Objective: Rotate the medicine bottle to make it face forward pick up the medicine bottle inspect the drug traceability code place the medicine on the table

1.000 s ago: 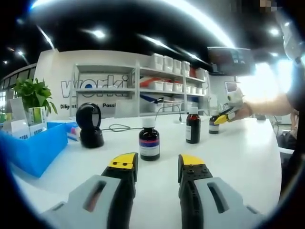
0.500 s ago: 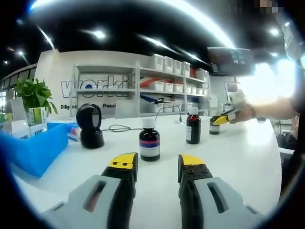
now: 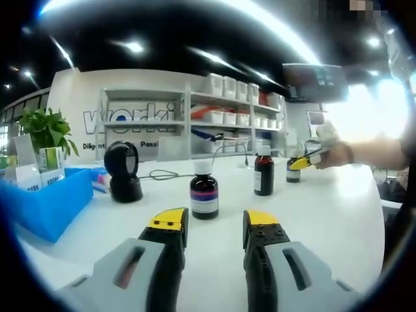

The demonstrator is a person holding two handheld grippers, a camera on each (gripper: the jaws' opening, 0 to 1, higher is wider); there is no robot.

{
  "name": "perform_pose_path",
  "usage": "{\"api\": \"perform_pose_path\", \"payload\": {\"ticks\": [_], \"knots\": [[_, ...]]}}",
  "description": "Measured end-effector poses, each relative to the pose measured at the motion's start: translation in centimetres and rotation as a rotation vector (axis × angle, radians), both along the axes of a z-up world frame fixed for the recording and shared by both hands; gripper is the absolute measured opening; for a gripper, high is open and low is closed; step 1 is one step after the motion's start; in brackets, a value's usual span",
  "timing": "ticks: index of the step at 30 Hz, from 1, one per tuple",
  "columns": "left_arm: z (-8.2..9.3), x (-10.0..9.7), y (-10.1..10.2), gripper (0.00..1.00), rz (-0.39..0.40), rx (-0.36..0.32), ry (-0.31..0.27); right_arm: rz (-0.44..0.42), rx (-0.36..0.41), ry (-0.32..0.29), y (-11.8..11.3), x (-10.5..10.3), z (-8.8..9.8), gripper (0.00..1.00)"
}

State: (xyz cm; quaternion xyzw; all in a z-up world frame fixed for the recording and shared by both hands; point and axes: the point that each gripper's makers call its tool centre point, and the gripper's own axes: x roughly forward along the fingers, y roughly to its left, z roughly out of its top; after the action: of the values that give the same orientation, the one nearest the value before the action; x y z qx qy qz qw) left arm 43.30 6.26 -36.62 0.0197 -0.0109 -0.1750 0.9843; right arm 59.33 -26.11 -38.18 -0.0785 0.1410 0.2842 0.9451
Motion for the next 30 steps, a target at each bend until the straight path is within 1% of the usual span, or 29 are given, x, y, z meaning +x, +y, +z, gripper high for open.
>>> {"api": "perform_pose_path", "payload": {"ticks": [3, 6, 13, 15, 16, 17, 18, 20, 21, 22, 24, 25, 26, 27, 30], "knots": [[0.0, 0.0, 0.0, 0.27, 0.001, 0.001, 0.001, -0.026, 0.011, -0.008, 0.0, 0.0, 0.0, 0.29], [-0.1, 0.0, 0.0, 0.27, -0.001, 0.002, 0.001, -0.033, 0.022, -0.012, -0.1, 0.1, 0.0, 0.29], [0.0, 0.0, 0.0, 0.27, -0.001, 0.002, -0.002, -0.021, 0.022, -0.016, 0.0, 0.1, 0.0, 0.29], [0.0, 0.0, 0.1, 0.27, -0.001, 0.002, -0.002, 0.029, 0.01, -0.031, 0.3, -0.1, 0.0, 0.31], [0.0, 0.0, 0.1, 0.27, -0.001, 0.002, -0.002, 0.049, 0.04, -0.015, 0.4, -0.3, 0.0, 0.33], [0.0, 0.0, 0.1, 0.27, -0.001, 0.002, -0.003, 0.067, 0.085, -0.01, 0.5, -0.5, 0.3, 0.35], [0.0, 0.0, 0.1, 0.27, -0.001, 0.002, -0.002, 0.077, 0.113, -0.004, 0.3, -0.5, 0.6, 0.38], [0.0, 0.0, 0.1, 0.27, -0.001, 0.002, -0.001, 0.108, 0.098, -0.014, -0.2, -0.5, 0.8, 0.43], [0.0, 0.0, 0.1, 0.27, -0.001, 0.002, -0.001, 0.138, 0.068, -0.025, -0.4, -0.5, 0.9, 0.44], [0.0, 0.0, 0.0, 0.27, -0.002, 0.001, -0.001, 0.164, 0.041, -0.039, -0.9, -0.4, 1.1, 0.44], [0.0, 0.0, 0.0, 0.27, -0.003, 0.001, -0.002, 0.188, 0.044, -0.035, -1.4, -0.4, 1.5, 0.44], [0.0, 0.0, 0.0, 0.27, -0.002, 0.001, -0.002, 0.197, 0.054, -0.037, -1.5, -0.4, 1.8, 0.43], [0.0, 0.0, 0.0, 0.27, -0.002, 0.002, -0.002, 0.228, 0.085, -0.04, -1.3, -0.5, 2.3, 0.43], [0.0, 0.0, 0.0, 0.27, -0.002, 0.002, -0.003, 0.24, 0.123, -0.023, -1.2, -0.7, 2.6, 0.43], [0.0, 0.0, 0.1, 0.27, 0.001, 0.0, -0.004, 0.276, 0.133, -0.021, -1.3, -0.8, 3.2, 0.44]]}}
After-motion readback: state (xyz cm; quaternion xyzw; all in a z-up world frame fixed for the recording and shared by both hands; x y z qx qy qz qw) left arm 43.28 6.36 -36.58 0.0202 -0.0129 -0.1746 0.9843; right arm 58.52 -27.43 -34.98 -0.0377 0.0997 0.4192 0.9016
